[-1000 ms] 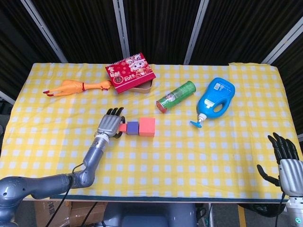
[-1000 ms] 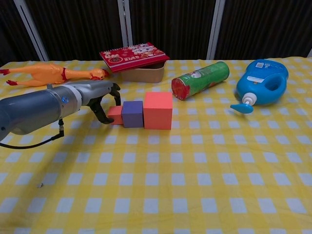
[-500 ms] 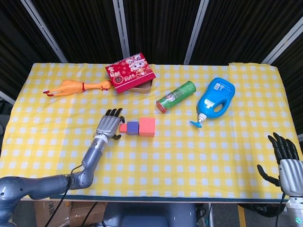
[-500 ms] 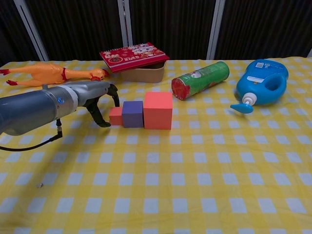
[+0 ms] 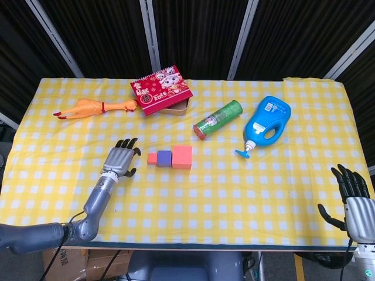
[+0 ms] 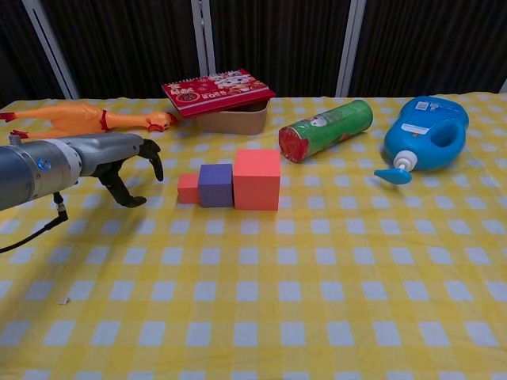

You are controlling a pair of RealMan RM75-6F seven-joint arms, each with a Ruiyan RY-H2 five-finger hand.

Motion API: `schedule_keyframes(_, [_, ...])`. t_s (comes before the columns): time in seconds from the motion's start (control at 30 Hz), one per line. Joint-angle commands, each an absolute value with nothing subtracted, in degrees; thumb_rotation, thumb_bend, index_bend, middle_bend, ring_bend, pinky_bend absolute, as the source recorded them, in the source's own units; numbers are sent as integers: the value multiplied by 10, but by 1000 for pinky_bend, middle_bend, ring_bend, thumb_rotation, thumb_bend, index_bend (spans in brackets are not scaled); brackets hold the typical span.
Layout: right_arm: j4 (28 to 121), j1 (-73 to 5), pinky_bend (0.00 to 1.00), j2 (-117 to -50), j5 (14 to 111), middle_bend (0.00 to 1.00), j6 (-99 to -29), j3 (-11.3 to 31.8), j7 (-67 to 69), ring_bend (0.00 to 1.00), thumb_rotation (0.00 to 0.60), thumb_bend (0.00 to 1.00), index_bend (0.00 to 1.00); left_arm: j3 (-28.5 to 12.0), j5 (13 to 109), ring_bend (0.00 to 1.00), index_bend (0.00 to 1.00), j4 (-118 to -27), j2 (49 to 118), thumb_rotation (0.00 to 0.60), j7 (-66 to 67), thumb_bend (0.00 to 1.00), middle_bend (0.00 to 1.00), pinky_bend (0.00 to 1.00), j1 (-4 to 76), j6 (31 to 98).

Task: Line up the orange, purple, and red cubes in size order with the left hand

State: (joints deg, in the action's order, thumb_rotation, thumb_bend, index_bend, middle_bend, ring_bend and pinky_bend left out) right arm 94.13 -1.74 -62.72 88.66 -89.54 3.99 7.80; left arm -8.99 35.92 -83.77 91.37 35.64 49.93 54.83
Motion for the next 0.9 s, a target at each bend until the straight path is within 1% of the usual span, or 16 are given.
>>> schedule_keyframes(0.03, [941, -17, 36, -627, 886, 0, -896, 40, 78, 0, 600, 367, 0, -88, 359, 0, 289, -839, 918, 600, 360, 404, 0, 8, 502, 548])
schedule_keyframes(0.4, [941, -17, 36, -626, 885, 0, -895, 40, 83, 0, 600, 367, 0, -97, 352, 0, 288, -821, 947, 600, 371, 404, 0, 8, 521, 551])
schedule_keyframes(0.9, [942, -17, 36, -626, 887, 0, -895, 40, 81, 0, 600, 367, 0, -94, 346, 0, 288, -820, 953, 600, 372, 405, 0, 8, 522, 552])
